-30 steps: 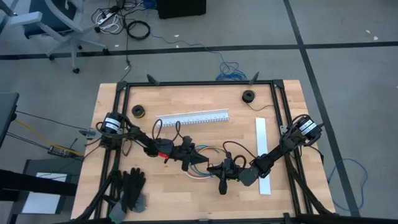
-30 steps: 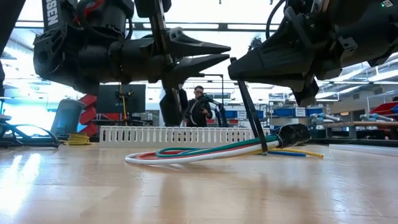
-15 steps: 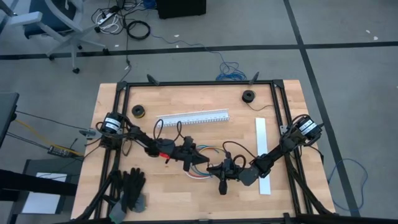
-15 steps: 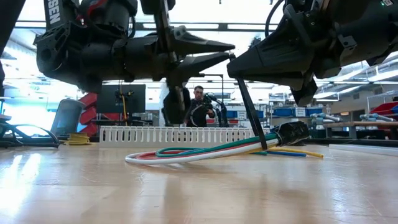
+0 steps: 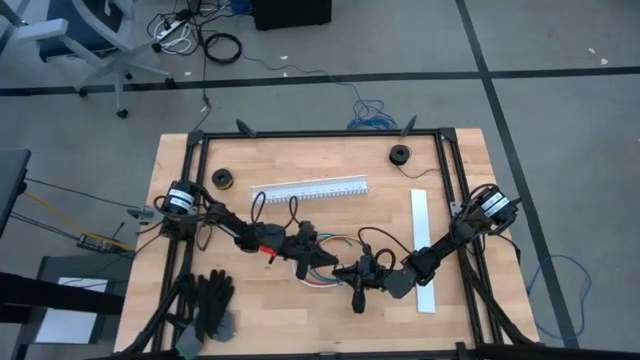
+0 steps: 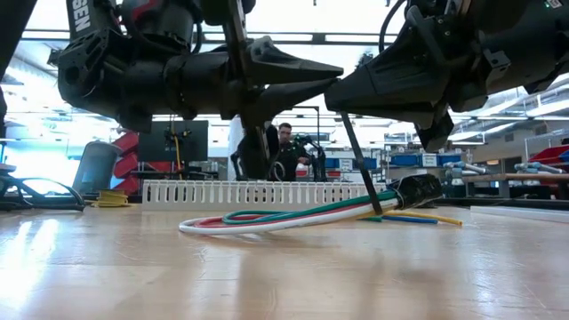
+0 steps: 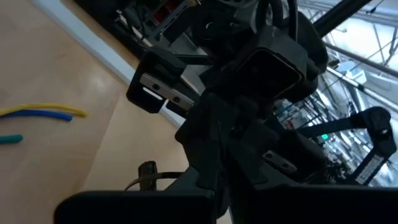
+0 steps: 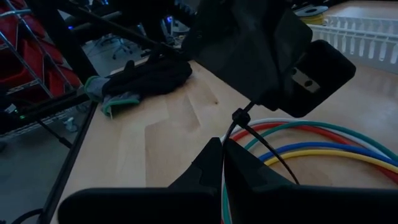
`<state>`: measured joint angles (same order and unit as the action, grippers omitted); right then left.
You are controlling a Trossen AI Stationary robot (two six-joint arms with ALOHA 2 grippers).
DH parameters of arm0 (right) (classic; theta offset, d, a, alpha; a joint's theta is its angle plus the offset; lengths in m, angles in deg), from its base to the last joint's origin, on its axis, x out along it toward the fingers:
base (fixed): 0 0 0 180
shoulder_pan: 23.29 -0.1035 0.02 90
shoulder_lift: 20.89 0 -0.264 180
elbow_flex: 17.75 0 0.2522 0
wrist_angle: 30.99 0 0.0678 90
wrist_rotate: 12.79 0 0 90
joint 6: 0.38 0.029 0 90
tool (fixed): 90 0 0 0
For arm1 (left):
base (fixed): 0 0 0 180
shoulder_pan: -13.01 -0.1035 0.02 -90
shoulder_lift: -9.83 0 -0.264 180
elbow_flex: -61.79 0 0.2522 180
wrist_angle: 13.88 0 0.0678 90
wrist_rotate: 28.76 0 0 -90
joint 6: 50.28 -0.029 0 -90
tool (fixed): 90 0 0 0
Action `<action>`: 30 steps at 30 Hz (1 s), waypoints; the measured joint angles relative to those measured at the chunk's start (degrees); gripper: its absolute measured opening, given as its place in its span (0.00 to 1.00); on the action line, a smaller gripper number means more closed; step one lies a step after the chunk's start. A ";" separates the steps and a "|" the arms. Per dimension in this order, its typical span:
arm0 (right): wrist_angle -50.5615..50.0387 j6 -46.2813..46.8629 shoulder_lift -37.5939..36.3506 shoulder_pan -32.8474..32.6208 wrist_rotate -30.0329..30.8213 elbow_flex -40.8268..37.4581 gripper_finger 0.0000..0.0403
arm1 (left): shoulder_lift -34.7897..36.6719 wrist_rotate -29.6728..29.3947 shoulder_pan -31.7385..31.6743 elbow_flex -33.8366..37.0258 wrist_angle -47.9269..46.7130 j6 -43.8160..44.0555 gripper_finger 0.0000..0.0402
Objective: Ziptie cables
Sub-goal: Insert zip tie on the cable wire
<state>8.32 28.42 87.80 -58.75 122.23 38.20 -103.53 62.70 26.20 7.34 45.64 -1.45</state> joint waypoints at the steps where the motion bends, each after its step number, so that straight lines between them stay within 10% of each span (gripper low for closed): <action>1: 0.01 0.00 0.00 0.00 0.01 0.00 0.00 | 0.00 0.17 0.00 0.00 -0.01 -0.61 0.00; 30: 0.03 0.05 0.00 0.07 -1.14 0.00 0.09 | 0.00 -0.95 0.00 2.12 1.94 -4.91 0.00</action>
<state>8.35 28.47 87.80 -58.68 121.09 38.20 -103.53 61.75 26.20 9.46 47.58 -6.36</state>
